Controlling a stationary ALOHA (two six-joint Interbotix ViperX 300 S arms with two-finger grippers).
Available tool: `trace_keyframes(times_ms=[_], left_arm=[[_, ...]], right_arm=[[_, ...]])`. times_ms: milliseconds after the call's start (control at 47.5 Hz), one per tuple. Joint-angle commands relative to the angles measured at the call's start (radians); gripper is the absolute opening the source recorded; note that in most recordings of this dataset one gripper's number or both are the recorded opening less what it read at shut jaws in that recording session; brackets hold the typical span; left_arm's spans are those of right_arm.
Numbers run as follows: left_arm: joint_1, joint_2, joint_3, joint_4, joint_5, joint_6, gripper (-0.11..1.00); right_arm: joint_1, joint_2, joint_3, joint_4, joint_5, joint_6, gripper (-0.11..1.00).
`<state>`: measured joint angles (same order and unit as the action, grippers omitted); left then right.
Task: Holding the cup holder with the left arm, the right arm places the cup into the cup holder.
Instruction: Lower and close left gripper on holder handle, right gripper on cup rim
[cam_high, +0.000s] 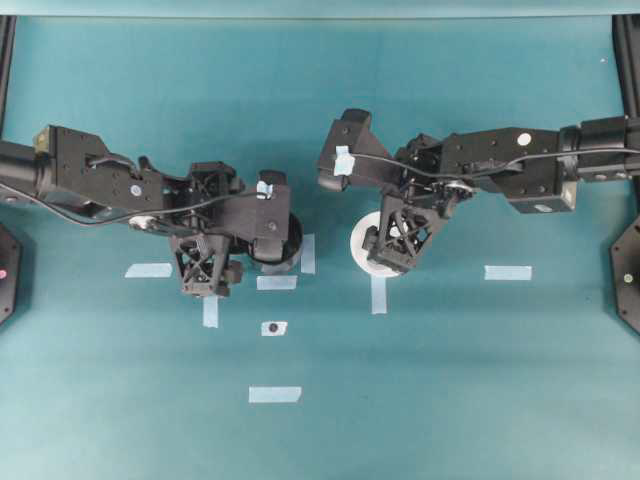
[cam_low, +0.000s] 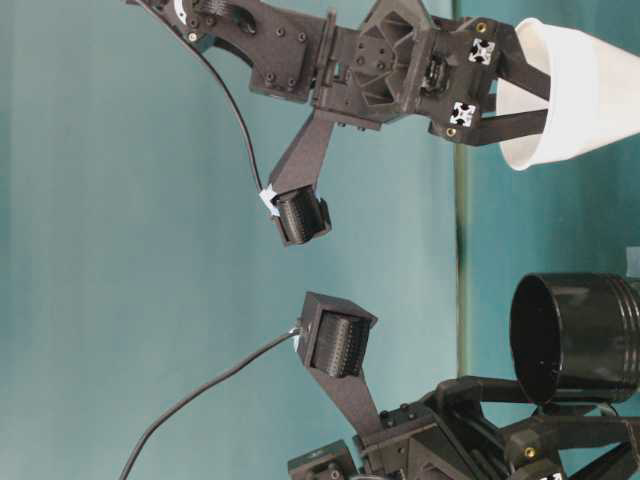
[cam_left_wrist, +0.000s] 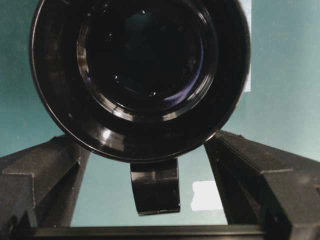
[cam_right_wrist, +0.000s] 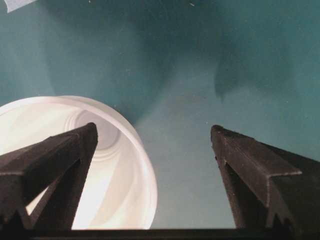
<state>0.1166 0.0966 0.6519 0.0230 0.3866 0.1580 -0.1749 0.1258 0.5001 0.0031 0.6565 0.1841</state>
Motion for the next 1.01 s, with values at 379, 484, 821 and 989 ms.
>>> trace_keyframes(times_ms=[379,484,821,989], left_arm=[[-0.017,-0.021,-0.023,0.005,-0.006,-0.006,0.39],[-0.031,-0.021,-0.021,0.005,-0.006,-0.005,0.25],[-0.046,-0.034,-0.009,0.005,-0.012,-0.005,0.25],[-0.044,-0.051,0.005,0.005,-0.055,-0.008,0.25]], right_arm=[[0.009,-0.026,-0.014,0.023,0.011,0.005,0.39],[0.015,-0.029,-0.017,0.026,0.014,-0.002,0.2],[0.023,-0.051,-0.025,0.071,0.035,-0.002,0.06],[0.021,-0.072,-0.031,0.074,0.084,0.0,0.05]])
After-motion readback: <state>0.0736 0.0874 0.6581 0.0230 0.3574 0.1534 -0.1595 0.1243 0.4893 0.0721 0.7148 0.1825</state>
